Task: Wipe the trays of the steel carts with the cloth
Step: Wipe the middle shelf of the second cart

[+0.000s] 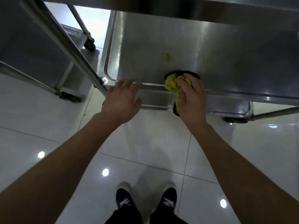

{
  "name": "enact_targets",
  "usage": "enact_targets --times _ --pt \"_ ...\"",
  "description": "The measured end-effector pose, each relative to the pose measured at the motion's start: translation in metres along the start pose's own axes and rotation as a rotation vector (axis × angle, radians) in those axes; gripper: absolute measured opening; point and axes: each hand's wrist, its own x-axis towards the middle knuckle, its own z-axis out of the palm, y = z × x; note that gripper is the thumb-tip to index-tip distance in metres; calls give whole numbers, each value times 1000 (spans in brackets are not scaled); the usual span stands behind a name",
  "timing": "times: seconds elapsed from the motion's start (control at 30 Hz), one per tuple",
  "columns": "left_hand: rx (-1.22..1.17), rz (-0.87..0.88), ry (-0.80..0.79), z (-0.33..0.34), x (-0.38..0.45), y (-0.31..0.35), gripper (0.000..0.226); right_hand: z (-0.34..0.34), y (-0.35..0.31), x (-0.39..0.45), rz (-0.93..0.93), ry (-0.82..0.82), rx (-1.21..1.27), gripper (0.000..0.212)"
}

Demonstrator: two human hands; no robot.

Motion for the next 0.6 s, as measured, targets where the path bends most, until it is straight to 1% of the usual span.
enact_targets --times 0.1,0.23,0.3,0.37,0.47,0.53,0.6 --pt "9 -14 78 14 16 -13 47 21 9 27 -13 74 37 36" --pt "-7 -30 155 29 24 -34 30 42 17 53 -37 76 19 37" --pt "-13 -32 205 36 22 -42 27 50 20 59 4 17 22 36" --pt "4 -2 269 44 19 -49 28 58 25 61 44 -90 4 39" --pt "50 42 363 59 15 -53 28 70 35 53 -13 -181 -172 51" --pt "70 45 423 69 13 -52 27 79 37 43 -57 -185 -311 57" --pt "77 47 465 76 12 -52 29 87 35 38 -51 -183 -370 59"
